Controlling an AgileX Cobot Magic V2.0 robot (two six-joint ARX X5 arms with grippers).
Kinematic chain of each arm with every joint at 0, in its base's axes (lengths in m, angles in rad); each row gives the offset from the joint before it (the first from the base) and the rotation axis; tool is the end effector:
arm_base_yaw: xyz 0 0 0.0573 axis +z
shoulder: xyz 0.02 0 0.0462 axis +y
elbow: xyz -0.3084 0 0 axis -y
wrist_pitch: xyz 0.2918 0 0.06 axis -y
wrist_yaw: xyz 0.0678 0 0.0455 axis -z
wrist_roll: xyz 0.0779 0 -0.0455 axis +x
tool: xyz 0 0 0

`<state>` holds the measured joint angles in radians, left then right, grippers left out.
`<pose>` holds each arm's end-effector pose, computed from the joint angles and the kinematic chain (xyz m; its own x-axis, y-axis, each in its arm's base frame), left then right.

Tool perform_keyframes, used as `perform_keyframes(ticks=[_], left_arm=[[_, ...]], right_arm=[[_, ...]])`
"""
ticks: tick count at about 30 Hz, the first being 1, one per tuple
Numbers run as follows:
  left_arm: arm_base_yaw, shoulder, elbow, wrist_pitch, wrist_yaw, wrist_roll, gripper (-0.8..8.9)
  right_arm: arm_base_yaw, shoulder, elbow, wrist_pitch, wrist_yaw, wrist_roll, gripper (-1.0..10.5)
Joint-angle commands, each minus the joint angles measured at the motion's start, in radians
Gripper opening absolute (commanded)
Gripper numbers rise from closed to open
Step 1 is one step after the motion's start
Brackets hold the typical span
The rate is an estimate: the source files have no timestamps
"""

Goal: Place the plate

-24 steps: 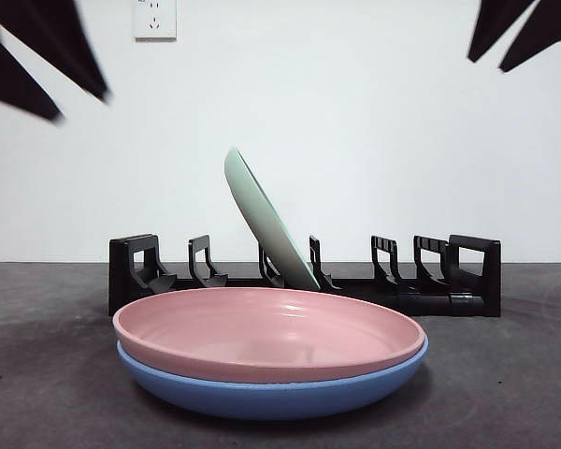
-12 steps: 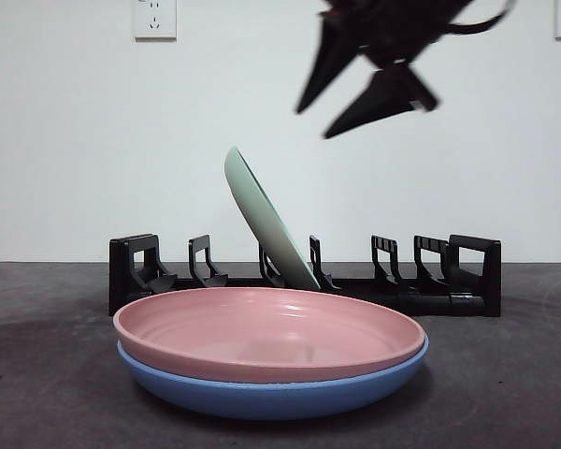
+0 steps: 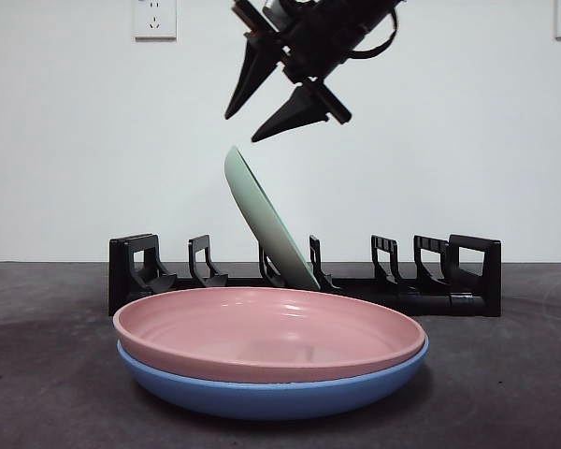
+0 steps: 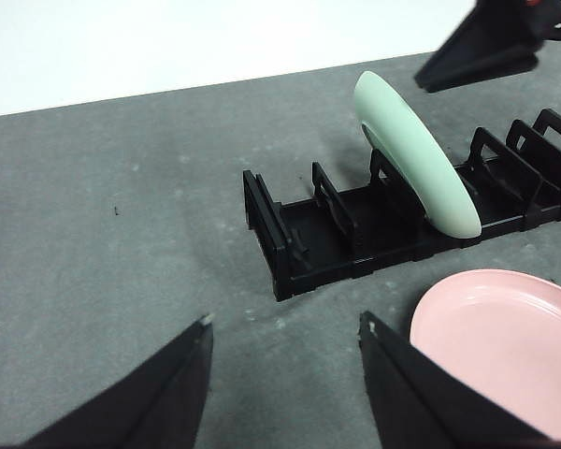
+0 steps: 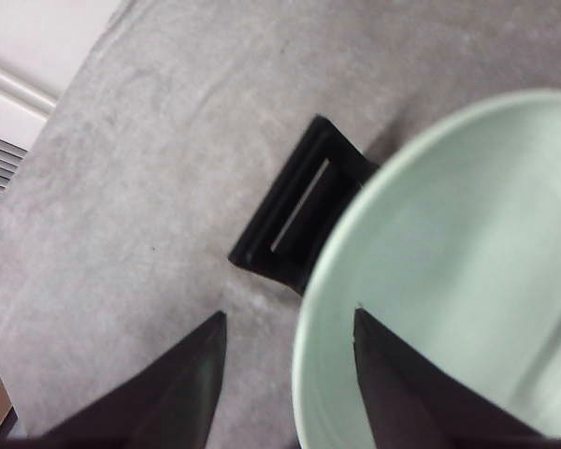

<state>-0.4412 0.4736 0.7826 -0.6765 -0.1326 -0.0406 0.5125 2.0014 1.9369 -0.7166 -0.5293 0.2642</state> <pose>0.1315 -0.0507 0.3380 0.8929 -0.2755 -0.3561 0.2983 0.9544 0.0096 0.4511 0.2989 0.3297 0.2866 0.7406 -0.6077 -0.5500 0.6466 0.5286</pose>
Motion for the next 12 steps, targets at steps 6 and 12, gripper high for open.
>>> perform_keyframes(ticks=[6,12], left_arm=[[-0.002,0.003,0.018,0.011,-0.003,0.007,2.51],[-0.002,0.003,0.018,0.011,-0.003,0.011,2.51]], right_arm=[[0.029,0.082,0.061,0.006,0.011,0.019,2.2],[0.037,0.099,0.061,-0.002,0.054,0.021,1.8]])
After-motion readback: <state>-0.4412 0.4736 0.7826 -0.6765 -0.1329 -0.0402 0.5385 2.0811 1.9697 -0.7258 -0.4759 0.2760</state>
